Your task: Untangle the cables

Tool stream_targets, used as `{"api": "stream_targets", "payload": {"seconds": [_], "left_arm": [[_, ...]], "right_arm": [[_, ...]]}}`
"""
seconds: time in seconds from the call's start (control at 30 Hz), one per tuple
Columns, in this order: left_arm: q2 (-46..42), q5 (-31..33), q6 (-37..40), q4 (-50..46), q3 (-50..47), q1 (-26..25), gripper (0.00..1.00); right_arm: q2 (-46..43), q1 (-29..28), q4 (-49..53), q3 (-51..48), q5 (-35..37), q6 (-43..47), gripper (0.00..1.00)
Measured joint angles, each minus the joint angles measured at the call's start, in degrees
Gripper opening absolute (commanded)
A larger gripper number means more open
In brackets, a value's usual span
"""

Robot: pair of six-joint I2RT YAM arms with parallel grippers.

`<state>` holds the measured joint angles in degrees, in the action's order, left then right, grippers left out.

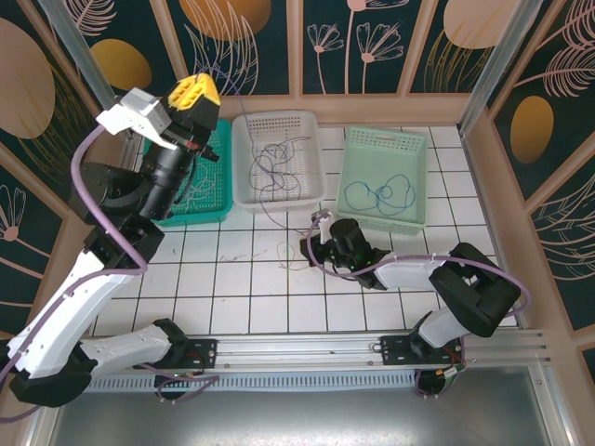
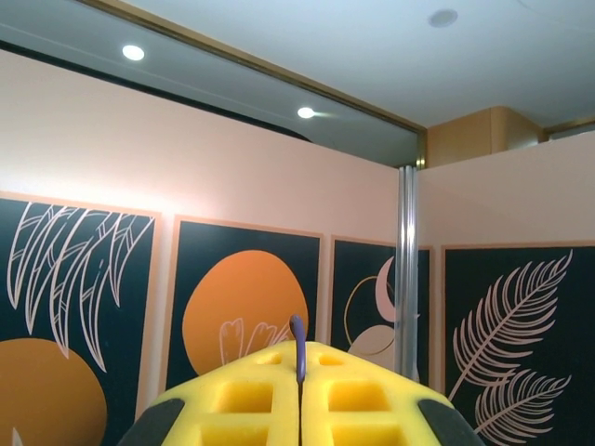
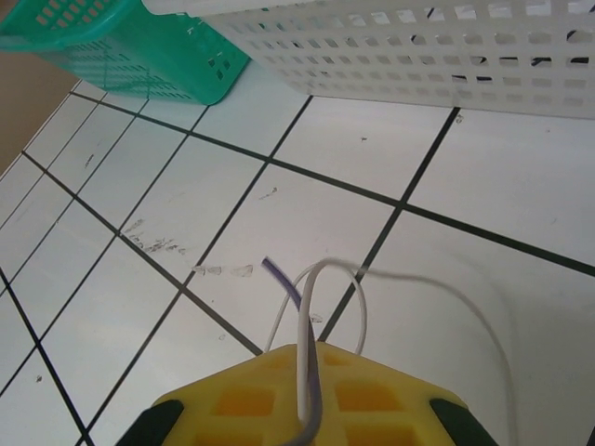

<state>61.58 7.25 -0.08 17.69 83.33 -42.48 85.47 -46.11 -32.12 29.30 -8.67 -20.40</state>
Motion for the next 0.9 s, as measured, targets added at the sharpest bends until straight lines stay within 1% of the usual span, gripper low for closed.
{"api": "stream_targets", "payload": {"seconds": [0.13, 0.23, 0.37, 0.47, 0.6, 0.77, 0.9], "left_arm": [[5.0, 0.8, 2.2, -0.3, 5.3, 0.0, 0.06], [9.4, 0.7, 3.7, -1.7, 12.6, 0.0, 0.07], [14.1, -0.6, 5.0, -3.8, 24.0, 0.1, 0.07], [15.8, -1.1, 5.6, -4.5, 29.5, 0.1, 0.08], [17.6, -1.2, 6.6, -5.1, 34.3, 0.1, 0.08], [21.0, -0.8, 8.2, -7.1, 39.0, 0.1, 0.09], [23.3, -0.3, 9.3, -8.4, 39.5, 0.2, 0.1]], "right_arm": [[1.4, 0.0, 0.0, -0.3, 0.0, -0.8, 0.1], [3.4, 0.0, 0.0, -1.0, 0.0, -1.3, 0.1], [4.6, 0.0, 0.1, -2.6, 0.0, -2.6, 0.2], [4.6, 0.0, 0.0, -3.1, 0.1, -3.1, 0.19], [4.6, 0.0, 0.0, -3.2, 0.2, -3.8, 0.12], [4.6, 0.0, -0.1, -3.9, 0.0, -4.3, 0.12], [4.4, -0.1, 0.0, -4.8, 0.2, -4.9, 0.12]]}}
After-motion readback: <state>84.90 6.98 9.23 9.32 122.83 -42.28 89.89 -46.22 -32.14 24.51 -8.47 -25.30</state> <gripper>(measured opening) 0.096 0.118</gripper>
